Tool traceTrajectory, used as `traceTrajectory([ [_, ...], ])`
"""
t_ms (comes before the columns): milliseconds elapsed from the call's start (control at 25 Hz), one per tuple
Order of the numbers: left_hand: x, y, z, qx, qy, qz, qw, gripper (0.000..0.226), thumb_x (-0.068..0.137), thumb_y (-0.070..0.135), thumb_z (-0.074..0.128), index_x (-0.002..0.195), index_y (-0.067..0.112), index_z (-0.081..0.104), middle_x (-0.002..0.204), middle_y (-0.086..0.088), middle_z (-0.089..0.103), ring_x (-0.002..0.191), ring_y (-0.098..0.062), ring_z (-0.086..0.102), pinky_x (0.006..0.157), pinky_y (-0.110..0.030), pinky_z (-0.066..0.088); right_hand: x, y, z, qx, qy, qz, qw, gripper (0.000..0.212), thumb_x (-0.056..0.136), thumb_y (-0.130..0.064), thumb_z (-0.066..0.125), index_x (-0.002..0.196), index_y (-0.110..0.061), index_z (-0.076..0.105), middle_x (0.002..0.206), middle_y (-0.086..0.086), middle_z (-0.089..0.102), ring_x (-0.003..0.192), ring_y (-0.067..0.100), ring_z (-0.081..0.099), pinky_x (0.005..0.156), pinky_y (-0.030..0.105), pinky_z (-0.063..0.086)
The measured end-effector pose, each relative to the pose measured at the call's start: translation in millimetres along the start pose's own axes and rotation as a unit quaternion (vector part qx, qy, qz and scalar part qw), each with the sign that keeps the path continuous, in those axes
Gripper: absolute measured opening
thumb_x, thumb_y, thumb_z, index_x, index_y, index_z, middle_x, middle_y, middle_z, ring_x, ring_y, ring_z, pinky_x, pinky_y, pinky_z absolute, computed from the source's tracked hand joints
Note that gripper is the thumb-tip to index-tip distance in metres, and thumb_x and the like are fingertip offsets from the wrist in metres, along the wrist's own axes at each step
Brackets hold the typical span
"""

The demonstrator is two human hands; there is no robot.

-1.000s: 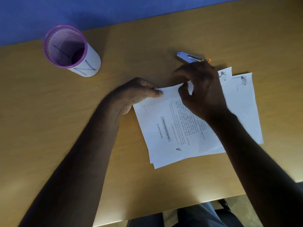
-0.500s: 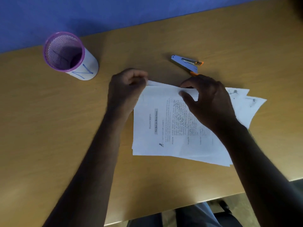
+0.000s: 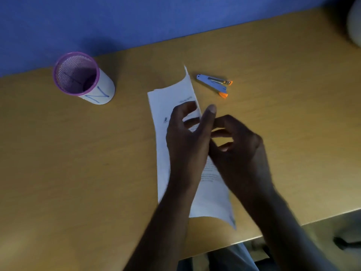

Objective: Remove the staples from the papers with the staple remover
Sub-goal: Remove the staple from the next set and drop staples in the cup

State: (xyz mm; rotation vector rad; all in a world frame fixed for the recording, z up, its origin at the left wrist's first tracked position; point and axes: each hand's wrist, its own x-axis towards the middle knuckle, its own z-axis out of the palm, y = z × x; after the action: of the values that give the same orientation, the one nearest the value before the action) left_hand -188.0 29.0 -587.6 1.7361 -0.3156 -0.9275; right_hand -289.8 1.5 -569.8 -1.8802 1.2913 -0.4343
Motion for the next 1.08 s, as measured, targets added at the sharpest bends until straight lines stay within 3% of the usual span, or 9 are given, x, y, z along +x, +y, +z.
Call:
traceTrajectory([
  [80, 1, 0, -9, -0.011, 0.010, 0.005, 1.000, 0.005, 0.097, 0.024, 0.070, 0.101, 0.022, 0.071, 0.100, 0.005, 0.077, 0.093, -0.013, 0.075, 0.085, -0.049, 0.063, -12, 0, 7, 0.014, -0.024, -0.016, 0.999, 0.030, 0.090, -0.034, 0.074, 0.119, -0.028, 0.069, 0.118, -0.017, 0.072, 0.108, 0.000, 0.070, 0.079, 0.034, 0.063],
  [320, 10, 10, -40, -0.112, 0.005, -0.054, 0.992, 0.014, 0.101, 0.011, 0.062, 0.105, 0.012, 0.076, 0.104, -0.008, 0.081, 0.092, -0.022, 0.074, 0.082, -0.042, 0.058, 7, 31, 2, 0.145, 0.060, 0.015, 0.987, 0.012, 0.100, -0.022, 0.066, 0.110, -0.017, 0.072, 0.112, -0.005, 0.074, 0.097, 0.004, 0.072, 0.077, 0.026, 0.059],
  [440, 11, 21, -57, -0.279, -0.082, -0.142, 0.946, 0.024, 0.098, 0.014, 0.061, 0.119, 0.012, 0.073, 0.117, -0.007, 0.078, 0.101, -0.023, 0.075, 0.087, -0.043, 0.062, 47, 59, -8, 0.156, 0.168, 0.073, 0.971, 0.018, 0.099, -0.026, 0.064, 0.114, -0.017, 0.070, 0.114, 0.002, 0.073, 0.090, 0.006, 0.069, 0.076, 0.036, 0.060],
  [520, 14, 26, -71, -0.355, -0.142, -0.190, 0.904, 0.038, 0.096, 0.020, 0.062, 0.133, 0.014, 0.068, 0.131, -0.007, 0.073, 0.117, -0.024, 0.070, 0.098, -0.046, 0.059, 72, 70, -10, 0.133, 0.198, 0.064, 0.969, 0.029, 0.095, -0.034, 0.065, 0.121, -0.020, 0.066, 0.125, 0.003, 0.069, 0.096, 0.003, 0.067, 0.074, 0.030, 0.057],
  [640, 20, 25, -82, -0.393, -0.184, -0.223, 0.873, 0.051, 0.097, 0.022, 0.061, 0.147, 0.015, 0.057, 0.145, -0.007, 0.063, 0.130, -0.024, 0.062, 0.107, -0.044, 0.054, 100, 81, -10, 0.074, 0.102, -0.009, 0.992, 0.052, 0.093, -0.053, 0.064, 0.139, -0.029, 0.056, 0.147, -0.002, 0.055, 0.130, 0.013, 0.059, 0.100, 0.031, 0.053],
  [720, 28, 16, -84, -0.347, -0.142, -0.193, 0.907, 0.036, 0.098, 0.019, 0.060, 0.133, 0.015, 0.068, 0.131, -0.005, 0.073, 0.116, -0.019, 0.071, 0.096, -0.038, 0.061, 113, 86, -2, 0.017, 0.054, -0.033, 0.998, 0.059, 0.090, -0.060, 0.057, 0.141, -0.031, 0.056, 0.154, 0.003, 0.053, 0.143, 0.026, 0.051, 0.117, 0.049, 0.044],
  [840, 41, -5, -91, -0.167, -0.009, -0.087, 0.982, 0.021, 0.102, 0.010, 0.058, 0.116, 0.013, 0.074, 0.107, 0.001, 0.081, 0.093, -0.013, 0.076, 0.076, -0.030, 0.060, 124, 86, 20, -0.160, 0.032, -0.133, 0.978, 0.049, 0.085, -0.044, 0.056, 0.127, -0.020, 0.066, 0.135, 0.014, 0.062, 0.125, 0.047, 0.055, 0.101, 0.058, 0.049],
  [920, 48, -25, -101, -0.049, 0.055, -0.047, 0.996, 0.017, 0.101, 0.010, 0.061, 0.110, 0.014, 0.075, 0.103, 0.002, 0.081, 0.087, -0.014, 0.074, 0.073, -0.031, 0.054, 132, 89, 29, -0.261, 0.057, -0.152, 0.951, 0.044, 0.091, -0.041, 0.055, 0.125, -0.017, 0.068, 0.125, 0.014, 0.066, 0.110, 0.044, 0.057, 0.088, 0.050, 0.049],
  [1080, 48, -53, -102, -0.015, 0.067, -0.050, 0.996, 0.015, 0.100, 0.011, 0.063, 0.099, 0.018, 0.076, 0.099, 0.005, 0.081, 0.086, -0.013, 0.072, 0.074, -0.032, 0.053, 139, 97, 34, -0.202, 0.126, -0.107, 0.965, 0.031, 0.090, -0.039, 0.064, 0.107, -0.014, 0.073, 0.104, 0.011, 0.069, 0.096, 0.039, 0.060, 0.080, 0.045, 0.050],
])
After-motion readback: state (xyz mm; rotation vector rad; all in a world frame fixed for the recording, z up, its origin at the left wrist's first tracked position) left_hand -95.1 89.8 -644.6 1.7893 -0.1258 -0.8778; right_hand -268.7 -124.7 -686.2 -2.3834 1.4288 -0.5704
